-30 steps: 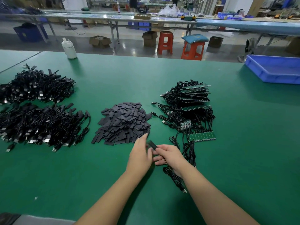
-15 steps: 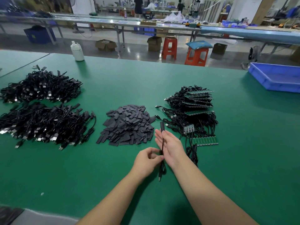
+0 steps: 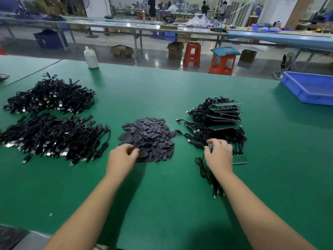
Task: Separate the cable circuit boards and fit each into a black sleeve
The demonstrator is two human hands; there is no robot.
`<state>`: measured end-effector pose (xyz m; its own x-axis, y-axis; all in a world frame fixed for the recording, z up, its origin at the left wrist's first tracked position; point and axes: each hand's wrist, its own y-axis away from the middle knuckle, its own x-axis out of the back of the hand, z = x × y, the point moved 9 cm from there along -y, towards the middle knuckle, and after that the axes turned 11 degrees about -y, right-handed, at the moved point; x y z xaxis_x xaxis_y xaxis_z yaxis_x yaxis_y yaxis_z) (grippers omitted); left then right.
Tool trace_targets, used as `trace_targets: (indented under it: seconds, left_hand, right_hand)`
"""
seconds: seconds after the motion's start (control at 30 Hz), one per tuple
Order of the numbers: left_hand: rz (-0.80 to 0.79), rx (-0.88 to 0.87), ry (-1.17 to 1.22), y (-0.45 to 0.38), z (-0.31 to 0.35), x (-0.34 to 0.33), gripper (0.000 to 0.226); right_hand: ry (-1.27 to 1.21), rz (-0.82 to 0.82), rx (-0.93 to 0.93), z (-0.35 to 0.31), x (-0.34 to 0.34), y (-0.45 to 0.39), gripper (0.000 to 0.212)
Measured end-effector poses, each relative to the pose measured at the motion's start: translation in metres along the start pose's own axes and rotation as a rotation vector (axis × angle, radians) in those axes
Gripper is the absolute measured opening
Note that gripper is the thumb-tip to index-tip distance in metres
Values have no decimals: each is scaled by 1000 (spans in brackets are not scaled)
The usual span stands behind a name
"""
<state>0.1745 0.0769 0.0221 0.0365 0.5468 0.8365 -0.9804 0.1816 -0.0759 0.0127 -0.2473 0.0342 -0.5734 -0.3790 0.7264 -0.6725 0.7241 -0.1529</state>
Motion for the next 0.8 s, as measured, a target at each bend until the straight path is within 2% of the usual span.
trace_targets:
  seconds: [0.1, 0.2, 0.27, 0.4, 0.53, 0.57, 0.63, 0.7, 0.8]
  left_hand:
    - [149, 54, -317, -43, -48, 46, 23]
    - [75, 135, -562, -67, -96, 54, 37]
    - [50, 91, -659, -72, -109, 49, 44]
    - [130, -37, -588, -69, -99, 39, 31]
    - [184, -143, -506, -60, -73, 32, 18]
    - [185, -173, -479, -56, -60, 30, 17]
    - [171, -250, -406, -46, -26, 22, 17]
    - [122, -311, -257, -33, 15, 8, 17]
    - [-155, -312, 72, -7, 74, -35, 21]
  right_hand:
    - [188, -152, -101, 30, -3, -15, 47]
    - [204, -325, -153, 46, -15, -22, 53]
    - [139, -333, -143, 48, -19, -25, 52]
    - [29, -260, -147, 46, -15, -29, 43]
    - [-244, -53, -199, 42, 4, -31, 9]
    - [-322, -20, -208, 41, 7, -31, 7]
    - [-438, -23, -213, 35, 6, -28, 19]
    - [-553, -104, -217, 21, 0, -22, 31]
    - [-651, -257, -160, -8, -12, -8, 39]
